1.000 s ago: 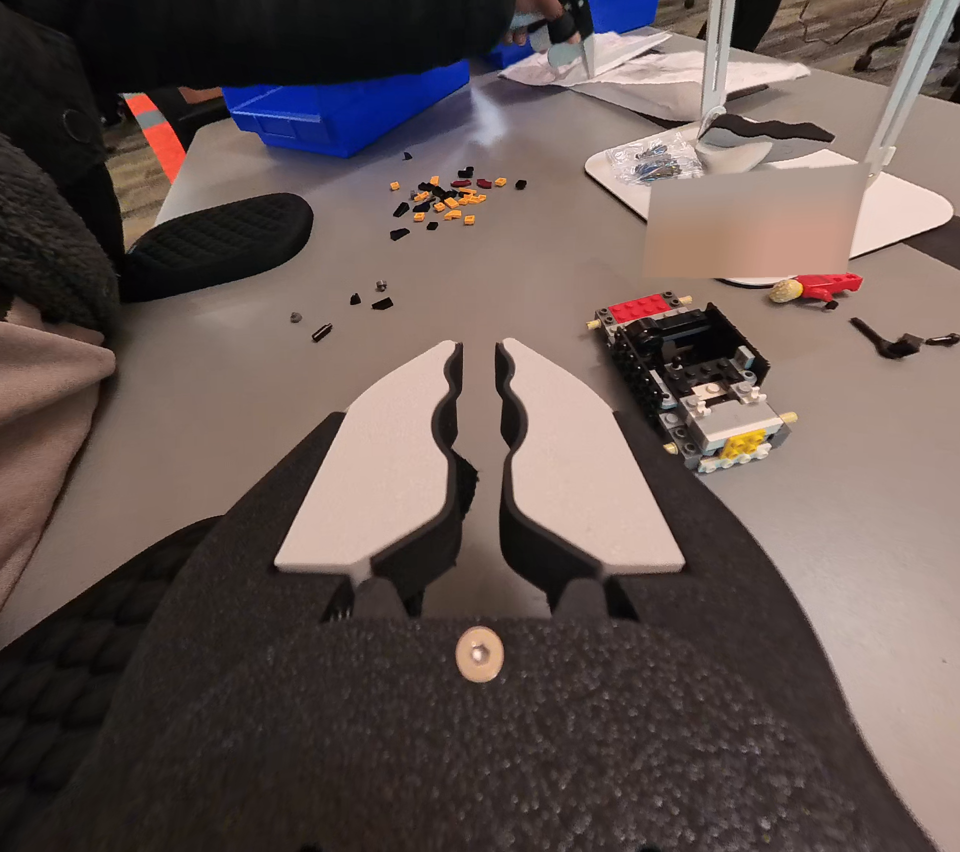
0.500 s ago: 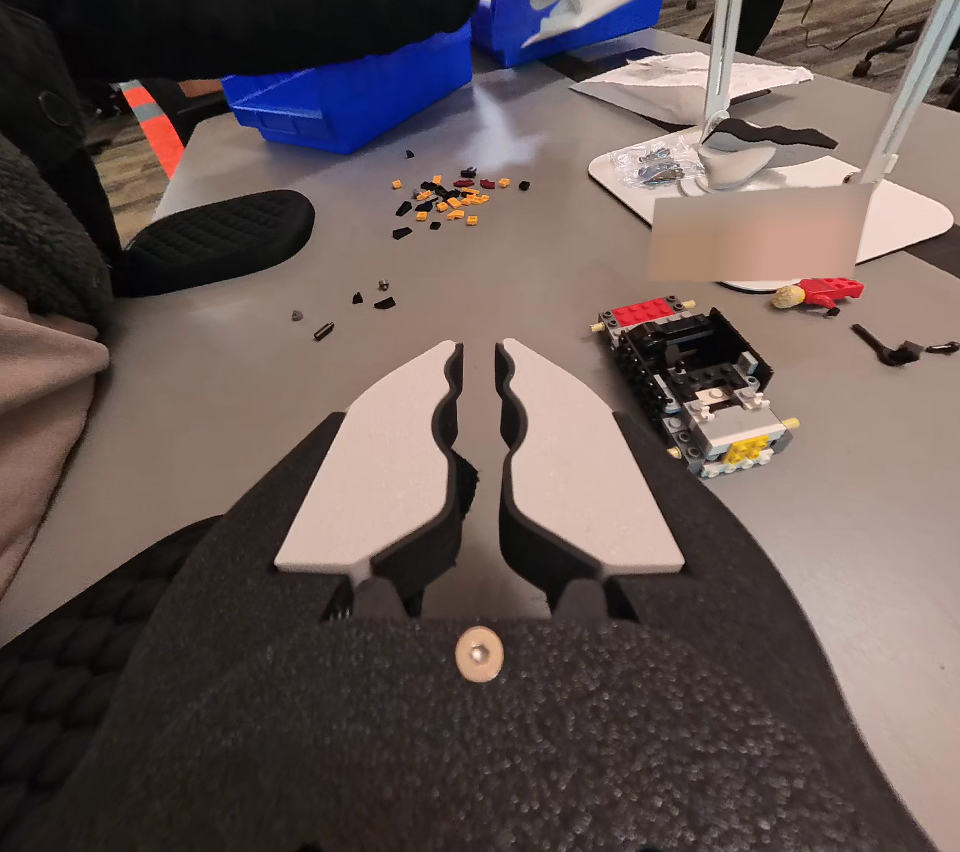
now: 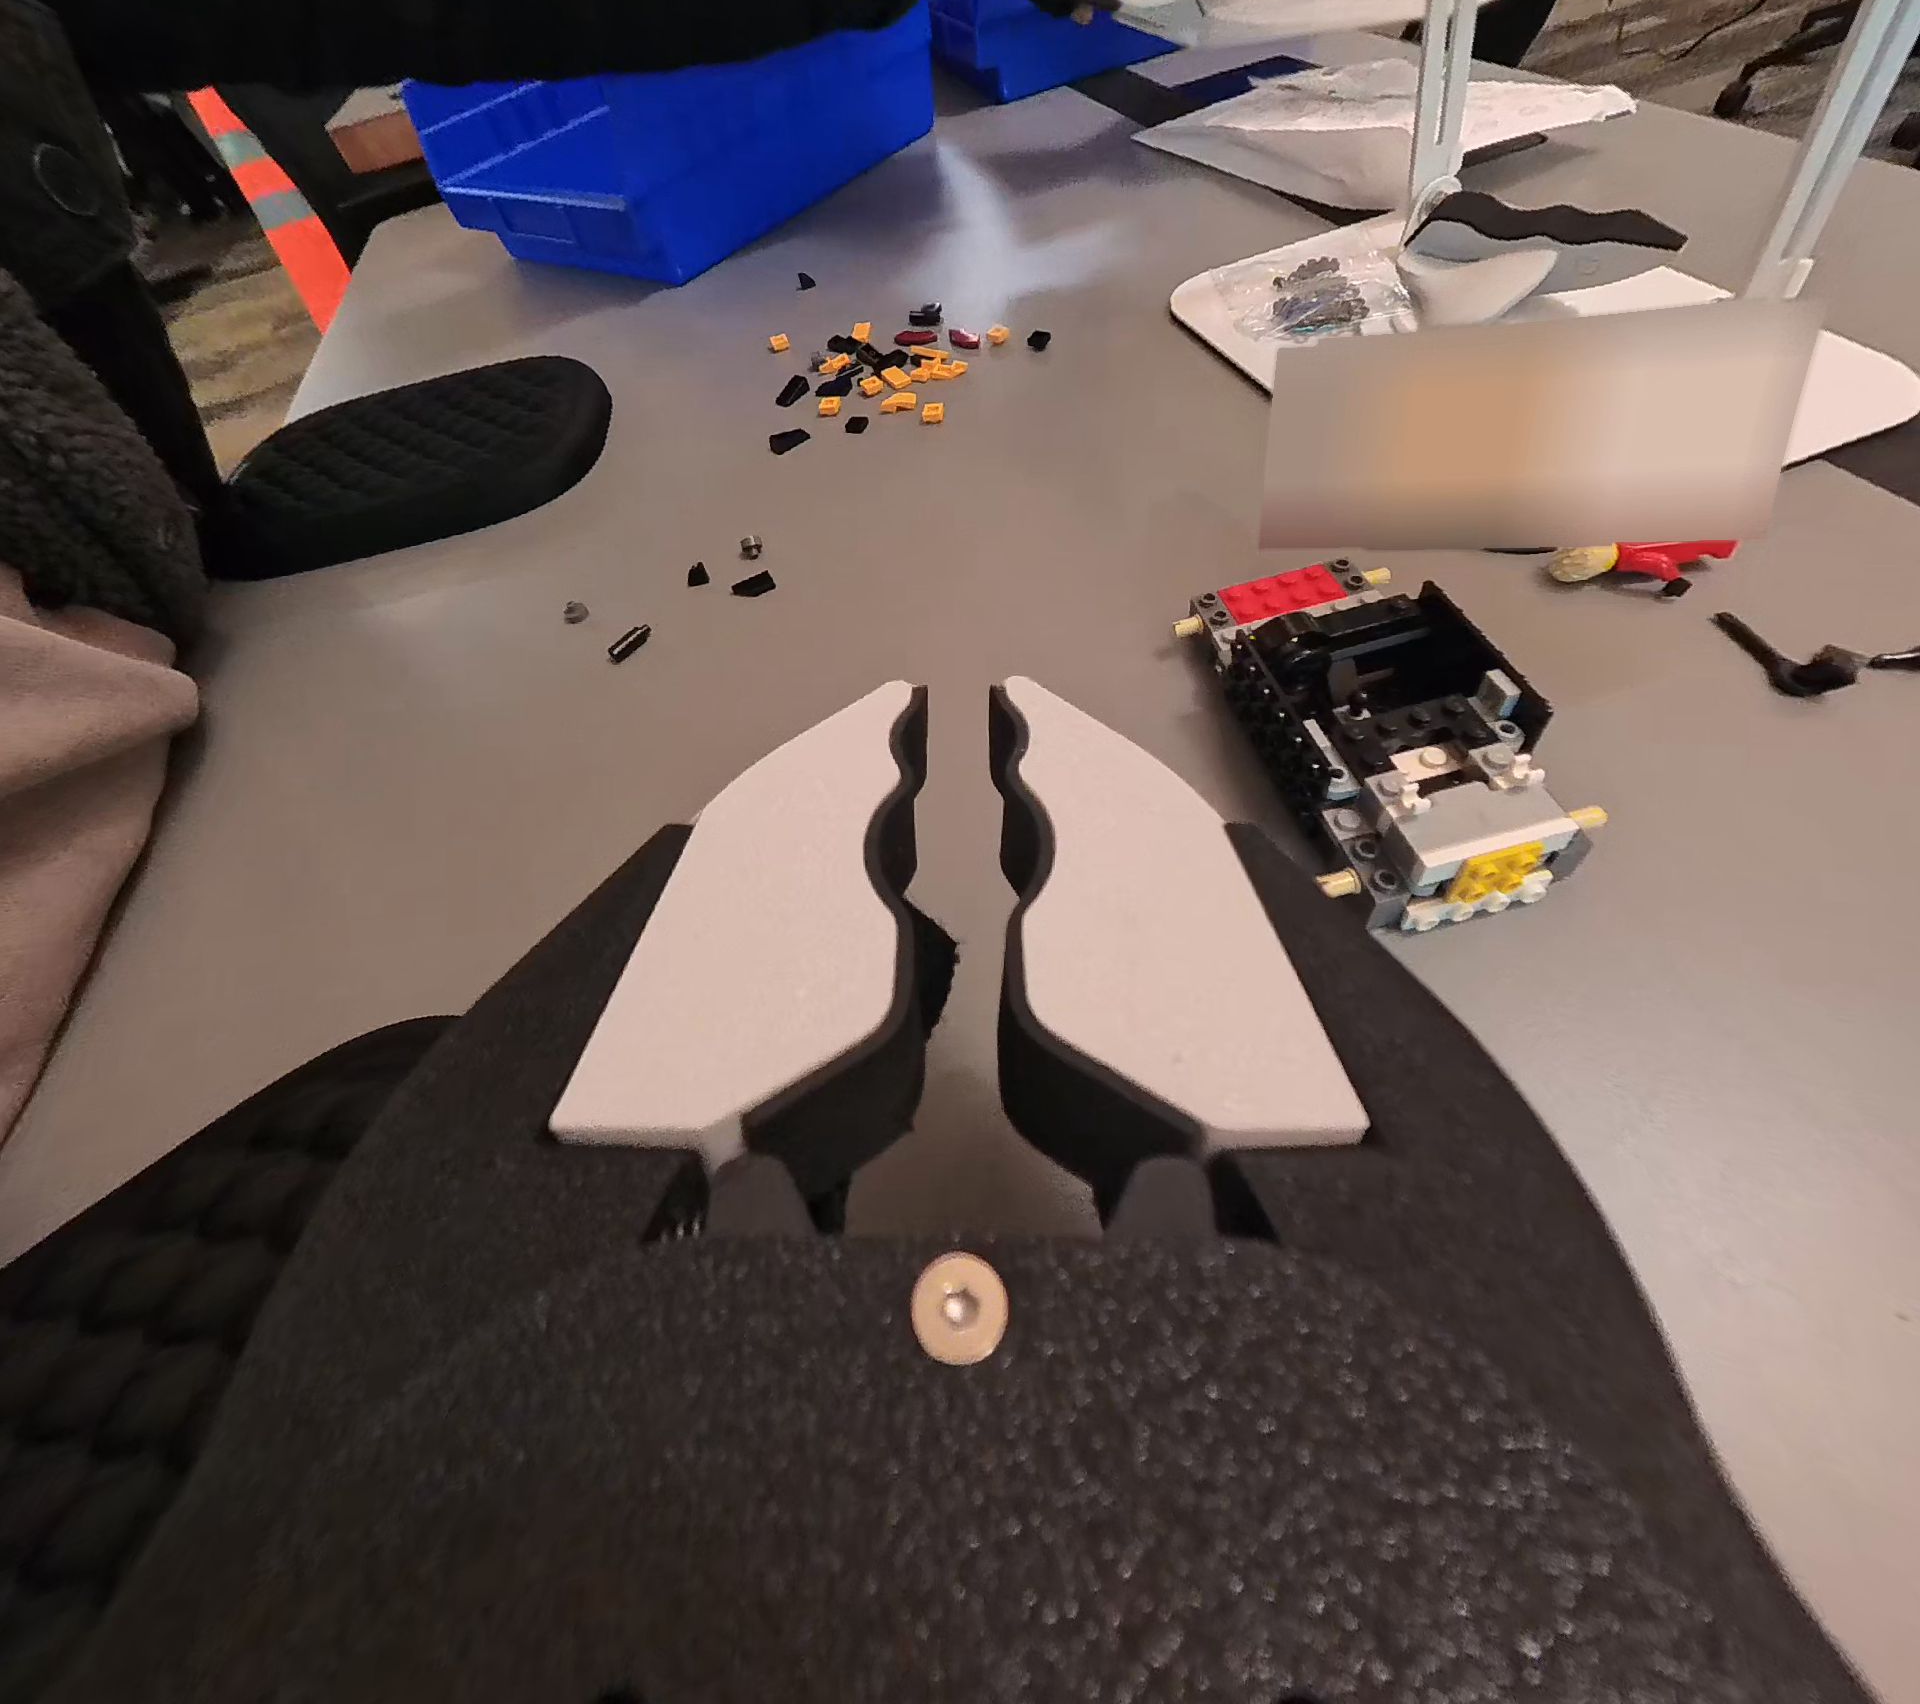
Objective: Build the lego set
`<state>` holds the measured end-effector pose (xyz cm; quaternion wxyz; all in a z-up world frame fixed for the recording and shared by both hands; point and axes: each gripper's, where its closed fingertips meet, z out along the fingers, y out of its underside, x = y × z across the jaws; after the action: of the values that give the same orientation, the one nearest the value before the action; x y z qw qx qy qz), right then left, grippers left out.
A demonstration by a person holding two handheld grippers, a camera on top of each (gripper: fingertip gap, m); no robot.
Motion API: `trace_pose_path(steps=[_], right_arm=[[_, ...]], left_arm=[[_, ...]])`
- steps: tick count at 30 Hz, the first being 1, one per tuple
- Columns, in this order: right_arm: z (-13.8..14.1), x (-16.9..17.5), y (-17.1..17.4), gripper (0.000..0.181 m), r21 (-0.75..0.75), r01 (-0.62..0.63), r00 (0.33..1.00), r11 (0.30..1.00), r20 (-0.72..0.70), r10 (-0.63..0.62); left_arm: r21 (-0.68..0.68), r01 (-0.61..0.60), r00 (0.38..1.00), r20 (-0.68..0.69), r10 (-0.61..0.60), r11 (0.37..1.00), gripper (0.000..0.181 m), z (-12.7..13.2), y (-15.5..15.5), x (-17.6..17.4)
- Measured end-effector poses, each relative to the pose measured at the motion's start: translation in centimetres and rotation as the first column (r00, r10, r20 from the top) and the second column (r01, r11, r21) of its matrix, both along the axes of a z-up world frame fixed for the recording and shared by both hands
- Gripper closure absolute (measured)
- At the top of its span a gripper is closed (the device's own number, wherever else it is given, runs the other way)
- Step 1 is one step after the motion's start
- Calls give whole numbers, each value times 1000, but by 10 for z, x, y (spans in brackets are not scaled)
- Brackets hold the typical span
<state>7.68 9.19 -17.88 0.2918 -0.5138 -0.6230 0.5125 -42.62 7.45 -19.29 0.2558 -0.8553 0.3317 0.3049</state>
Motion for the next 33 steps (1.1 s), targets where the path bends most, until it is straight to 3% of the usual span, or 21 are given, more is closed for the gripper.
trace_pose_path(steps=[3, 7, 11, 19, 24, 27, 33], right_arm=[[-3, 0, -1, 170, 0, -7, 1000, 1000, 3, 7], [-6, 0, 1, 170, -7, -5, 1000, 1000, 12, 6], [-6, 0, 1, 170, -6, -4, 1000, 1000, 12, 4], [-6, 0, 1, 171, -9, -7, 1000, 1000, 11, 7], [-6, 0, 0, 171, -9, -10, 1000, 1000, 10, 10], [-6, 0, -1, 171, -8, -11, 1000, 1000, 11, 11], [-7, 0, -2, 171, -6, -14, 1000, 1000, 15, 14]], left_arm=[[-6, 104, 994, -41, -104, 995, 180, -4, 15, 14], [-59, 145, 988, -50, -148, 988, 178, -19, 25, 21], [-60, 115, 992, -50, -118, 992, 165, -25, 28, 18], [-26, 72, 997, -8, -72, 997, 142, -8, 23, 16], [68, 58, 997, 56, -61, 996, 144, 14, 23, 25], [130, 29, 990, 130, -46, 991, 157, 25, 26, 29], [131, -2, 995, 103, -12, 991, 173, 17, 35, 25]])
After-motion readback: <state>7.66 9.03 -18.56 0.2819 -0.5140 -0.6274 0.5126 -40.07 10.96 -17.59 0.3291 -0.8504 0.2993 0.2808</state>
